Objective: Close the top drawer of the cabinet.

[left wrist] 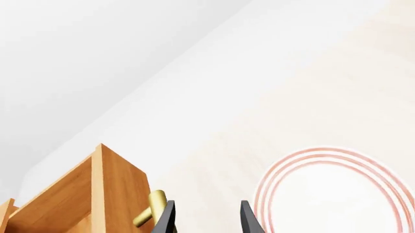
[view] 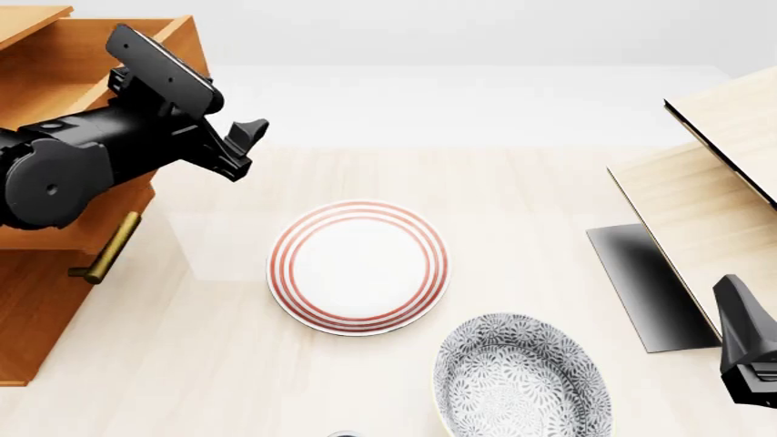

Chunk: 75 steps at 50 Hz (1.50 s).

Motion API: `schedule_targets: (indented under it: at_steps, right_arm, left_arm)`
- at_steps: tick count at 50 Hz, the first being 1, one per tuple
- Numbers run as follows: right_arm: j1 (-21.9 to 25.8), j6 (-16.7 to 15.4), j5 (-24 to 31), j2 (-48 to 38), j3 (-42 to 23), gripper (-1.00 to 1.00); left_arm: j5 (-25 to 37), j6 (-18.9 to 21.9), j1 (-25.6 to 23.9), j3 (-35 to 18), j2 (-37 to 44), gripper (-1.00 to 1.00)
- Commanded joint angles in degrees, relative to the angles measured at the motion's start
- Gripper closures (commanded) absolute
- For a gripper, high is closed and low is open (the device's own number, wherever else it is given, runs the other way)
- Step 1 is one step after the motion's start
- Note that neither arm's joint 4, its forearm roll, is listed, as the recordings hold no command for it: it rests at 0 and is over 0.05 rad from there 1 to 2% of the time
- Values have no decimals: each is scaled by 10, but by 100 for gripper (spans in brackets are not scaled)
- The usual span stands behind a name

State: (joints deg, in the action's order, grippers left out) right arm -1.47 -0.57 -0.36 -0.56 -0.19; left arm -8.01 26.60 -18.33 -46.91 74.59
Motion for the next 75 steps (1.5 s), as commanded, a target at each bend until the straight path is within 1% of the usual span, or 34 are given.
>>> schedule_targets:
  at_steps: [1,4,5,9,15,18,30,33,37,42,44,46,49,53,57,58,63,65,68,75]
  right_arm:
    - [0,0,0,0,0,-100]
    - [0,0,0,0,0,-100]
    - [0,0,0,0,0,-100]
    - [0,0,0,0,0,-100]
    - [0,0,0,0,0,-100]
    - [0,0,0,0,0,-100]
    - [0,0,0,0,0,-100]
    - [0,0,0,0,0,-100]
    - [0,0,0,0,0,-100]
    - [0,0,0,0,0,-100]
    - [0,0,0,0,0,-100]
    - [0,0,0,0,0,-100]
    - [0,0,0,0,0,-100]
    - [0,0,0,0,0,-100]
    - [0,0,0,0,0,-100]
    - [0,0,0,0,0,-100]
    - [0,0,0,0,0,-100]
    - [0,0,0,0,0,-100]
    - [0,0,0,0,0,-100]
    - [0,0,0,0,0,-100]
  left_arm:
    - [11,0,75,-4,15,-100]
    - [5,0,90,-2,22,-100]
    - [-1,6,95,1,24,-100]
    - [2,11,94,4,17,-100]
    - [3,12,112,-3,19,-100]
    - [-9,26,130,2,24,-100]
    - [-18,35,169,6,27,-100]
    - [-18,43,191,-1,25,-100]
    - [-20,44,204,1,24,-100]
    - [-35,51,221,7,29,-100]
    - [-48,59,236,10,37,-100]
    - [-57,68,232,19,36,-100]
    - [-66,76,244,17,43,-100]
    - [-79,87,272,10,56,-100]
    - [-98,104,287,16,64,-100]
    - [-105,104,305,10,72,-100]
    - [-115,107,316,3,83,-100]
    - [-124,112,328,2,87,-100]
    - [-119,111,329,1,84,-100]
    - [-136,124,345,3,90,-100]
